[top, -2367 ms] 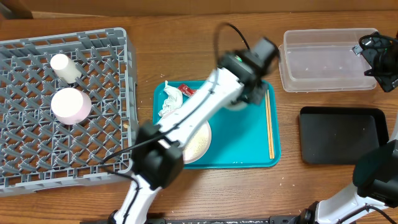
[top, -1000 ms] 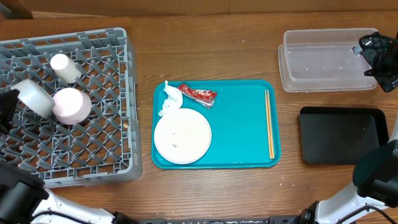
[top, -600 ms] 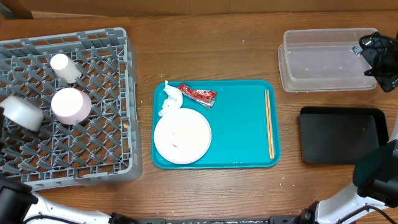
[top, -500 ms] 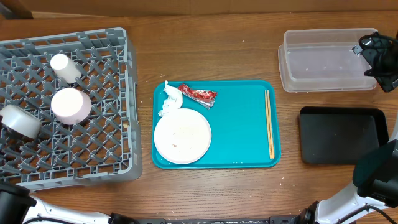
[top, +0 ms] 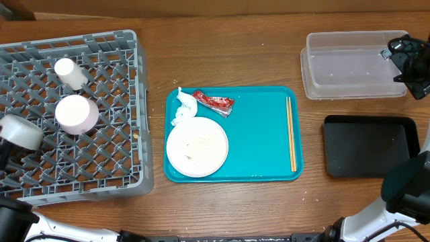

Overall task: Sort waste into correct bins and load items into the dishwasher
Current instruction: 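Lower the grey bowl into the rack's front-left area and release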

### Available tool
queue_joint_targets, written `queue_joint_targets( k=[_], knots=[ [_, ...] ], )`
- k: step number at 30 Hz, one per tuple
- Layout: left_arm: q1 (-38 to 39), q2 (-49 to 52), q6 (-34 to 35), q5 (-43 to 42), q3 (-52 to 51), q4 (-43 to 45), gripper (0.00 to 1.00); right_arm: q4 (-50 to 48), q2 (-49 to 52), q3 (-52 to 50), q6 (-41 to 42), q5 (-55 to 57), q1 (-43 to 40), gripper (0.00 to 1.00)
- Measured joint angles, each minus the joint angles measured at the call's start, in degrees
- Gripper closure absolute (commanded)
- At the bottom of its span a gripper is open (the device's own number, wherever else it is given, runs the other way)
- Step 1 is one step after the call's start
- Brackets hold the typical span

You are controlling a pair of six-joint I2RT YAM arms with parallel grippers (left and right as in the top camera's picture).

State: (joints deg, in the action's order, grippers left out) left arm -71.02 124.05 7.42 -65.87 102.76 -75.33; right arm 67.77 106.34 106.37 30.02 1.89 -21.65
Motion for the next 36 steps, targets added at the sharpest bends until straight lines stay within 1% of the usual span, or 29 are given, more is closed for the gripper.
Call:
queue_joint_targets(
  k=[1,4,10,12,13,14,15,16,17,19,23,26,29,32,33,36],
  knots=[
    [-0.2,0.0,0.4,0.6,0.0,-0.5,0.08,0.0,0.0,0.0,0.0,0.0,0.0,0.00],
    [-1.0,0.0,1.7,2.1,-0.1,-2.3,0.03,0.0,0.0,0.0,0.0,0.0,0.0,0.00],
    [-5.0,0.0,2.1,3.0,-0.1,-7.6,0.04,0.0,0.0,0.0,0.0,0.0,0.0,0.00],
    [-6.5,0.0,2.2,3.2,-0.1,-9.0,0.06,0.0,0.0,0.0,0.0,0.0,0.0,0.00],
    [-7.4,0.0,2.1,3.3,-0.1,-9.7,0.09,0.0,0.0,0.0,0.0,0.0,0.0,0.00],
    [-8.2,0.0,2.1,3.4,-0.1,-10.6,0.13,0.0,0.0,0.0,0.0,0.0,0.0,0.00],
    [-9.0,0.0,2.0,3.5,-0.1,-11.6,0.20,0.0,0.0,0.0,0.0,0.0,0.0,0.00],
    [-9.7,0.0,1.8,3.6,-0.1,-12.8,0.39,0.0,0.0,0.0,0.0,0.0,0.0,0.00],
    [-10.3,0.0,1.5,3.7,-0.1,-14.0,0.60,0.0,0.0,0.0,0.0,0.0,0.0,0.00],
    [-11.1,0.0,1.2,3.6,-0.1,-15.9,0.96,0.0,0.0,0.0,0.0,0.0,0.0,0.00],
    [-10.5,0.0,-2.0,2.2,-0.1,-16.5,0.96,0.0,0.0,0.0,0.0,0.0,0.0,0.00],
    [-8.0,0.0,-4.8,-0.2,-0.1,-13.4,0.96,0.0,0.0,0.0,0.0,0.0,0.0,0.00],
    [-4.4,0.0,-5.7,-1.7,-0.1,-9.7,0.96,0.0,0.0,0.0,0.0,0.0,0.0,0.00],
    [-0.3,0.0,-4.6,-1.9,-0.1,-2.6,0.96,0.0,0.0,0.0,0.0,0.0,0.0,0.00],
    [1.1,0.0,-3.1,-0.9,-0.1,0.4,0.96,0.0,0.0,0.0,0.0,0.0,0.0,0.00],
    [4.0,0.0,1.2,5.4,-0.1,5.4,0.96,0.0,0.0,0.0,0.0,0.0,0.0,0.00]
  ],
)
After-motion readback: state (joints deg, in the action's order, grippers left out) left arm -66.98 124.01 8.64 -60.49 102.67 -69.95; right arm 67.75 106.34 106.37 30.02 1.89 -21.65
